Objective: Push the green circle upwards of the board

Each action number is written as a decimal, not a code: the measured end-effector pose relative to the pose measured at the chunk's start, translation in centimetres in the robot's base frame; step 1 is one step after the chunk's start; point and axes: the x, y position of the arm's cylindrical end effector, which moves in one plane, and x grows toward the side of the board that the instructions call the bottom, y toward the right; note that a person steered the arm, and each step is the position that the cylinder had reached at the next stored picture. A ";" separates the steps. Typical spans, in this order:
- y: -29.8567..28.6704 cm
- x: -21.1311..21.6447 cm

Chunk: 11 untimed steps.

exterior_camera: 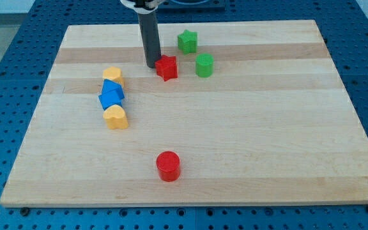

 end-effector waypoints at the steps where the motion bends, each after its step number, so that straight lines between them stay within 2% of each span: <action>1: 2.0 0.3; 2: 5.3 1.6; 4: 6.1 -2.0; 5: 8.2 0.0; 7: 11.7 9.5; 8: 11.8 8.7; 10: 11.3 2.4; 11: 9.8 1.9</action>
